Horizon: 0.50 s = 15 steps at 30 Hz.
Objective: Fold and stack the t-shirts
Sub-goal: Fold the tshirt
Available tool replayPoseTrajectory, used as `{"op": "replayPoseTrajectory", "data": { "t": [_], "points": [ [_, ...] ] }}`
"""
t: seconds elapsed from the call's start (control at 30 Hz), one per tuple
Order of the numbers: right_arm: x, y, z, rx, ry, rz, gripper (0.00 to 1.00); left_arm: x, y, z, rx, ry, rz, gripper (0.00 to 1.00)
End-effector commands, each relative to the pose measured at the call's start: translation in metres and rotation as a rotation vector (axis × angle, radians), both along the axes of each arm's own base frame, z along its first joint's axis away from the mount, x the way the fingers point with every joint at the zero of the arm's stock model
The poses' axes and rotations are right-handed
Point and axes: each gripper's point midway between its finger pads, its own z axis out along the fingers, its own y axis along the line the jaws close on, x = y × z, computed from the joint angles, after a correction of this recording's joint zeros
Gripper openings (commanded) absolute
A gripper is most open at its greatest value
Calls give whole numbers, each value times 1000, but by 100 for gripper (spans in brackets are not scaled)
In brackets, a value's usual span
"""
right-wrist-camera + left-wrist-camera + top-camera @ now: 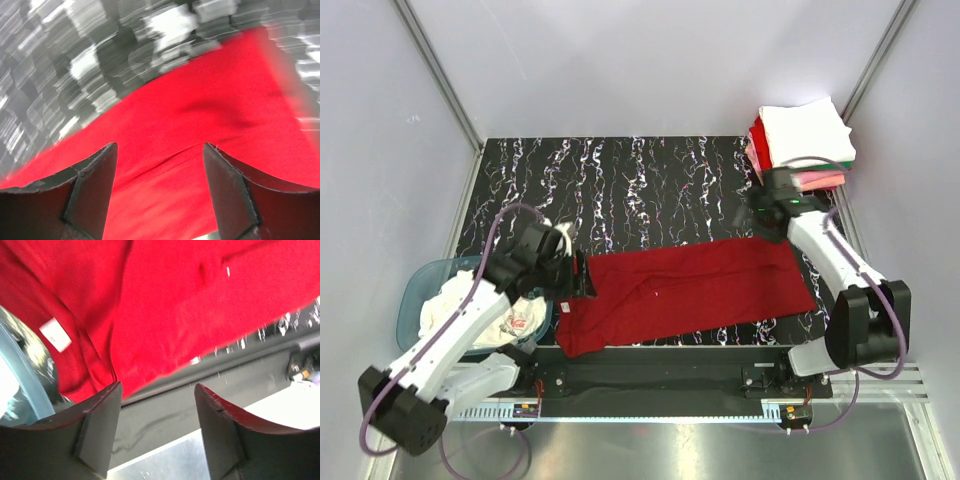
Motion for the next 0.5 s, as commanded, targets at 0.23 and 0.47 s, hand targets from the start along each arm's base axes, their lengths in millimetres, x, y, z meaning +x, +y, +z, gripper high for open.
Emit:
{"op": "replayPoseTrajectory", "data": {
  "t": [0.23, 0.47],
  "points": [
    [-25, 275, 27, 78, 18, 641, 69, 76, 49, 71, 160, -378, 117, 55],
    [-41, 361, -17, -41, 138, 826, 67, 66, 71, 92, 134, -548, 164, 52]
  ]
}}
